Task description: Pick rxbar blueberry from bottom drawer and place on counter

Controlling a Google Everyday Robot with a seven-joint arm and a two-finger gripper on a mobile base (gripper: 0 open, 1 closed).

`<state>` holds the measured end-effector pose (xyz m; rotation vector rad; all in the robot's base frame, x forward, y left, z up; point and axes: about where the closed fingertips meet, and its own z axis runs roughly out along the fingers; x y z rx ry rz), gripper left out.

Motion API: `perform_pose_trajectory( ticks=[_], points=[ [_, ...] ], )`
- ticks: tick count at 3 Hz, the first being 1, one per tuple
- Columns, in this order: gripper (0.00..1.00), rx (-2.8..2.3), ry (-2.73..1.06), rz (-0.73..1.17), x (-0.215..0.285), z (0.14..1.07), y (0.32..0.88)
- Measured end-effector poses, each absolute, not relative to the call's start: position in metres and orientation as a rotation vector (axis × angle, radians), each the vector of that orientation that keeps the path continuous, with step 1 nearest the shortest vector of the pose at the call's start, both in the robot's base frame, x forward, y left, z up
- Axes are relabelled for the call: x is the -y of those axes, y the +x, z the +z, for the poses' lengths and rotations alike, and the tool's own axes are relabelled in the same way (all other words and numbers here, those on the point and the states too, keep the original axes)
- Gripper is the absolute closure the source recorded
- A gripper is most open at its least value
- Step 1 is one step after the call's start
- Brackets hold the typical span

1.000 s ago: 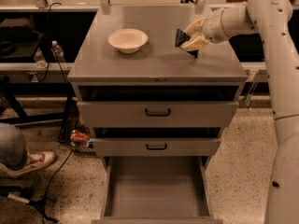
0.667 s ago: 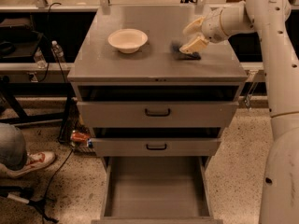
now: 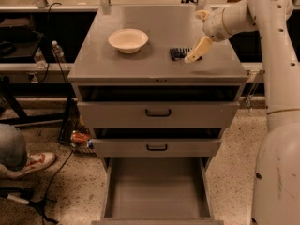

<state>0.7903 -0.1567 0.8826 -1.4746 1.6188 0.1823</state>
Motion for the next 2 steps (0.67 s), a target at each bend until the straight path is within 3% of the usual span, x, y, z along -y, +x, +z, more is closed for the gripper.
perform_pose_trajectory(
  ticks=[2],
  points=[
    [0.0,-1.709,-1.17,0.28,0.202,0.893,0.811]
  ],
)
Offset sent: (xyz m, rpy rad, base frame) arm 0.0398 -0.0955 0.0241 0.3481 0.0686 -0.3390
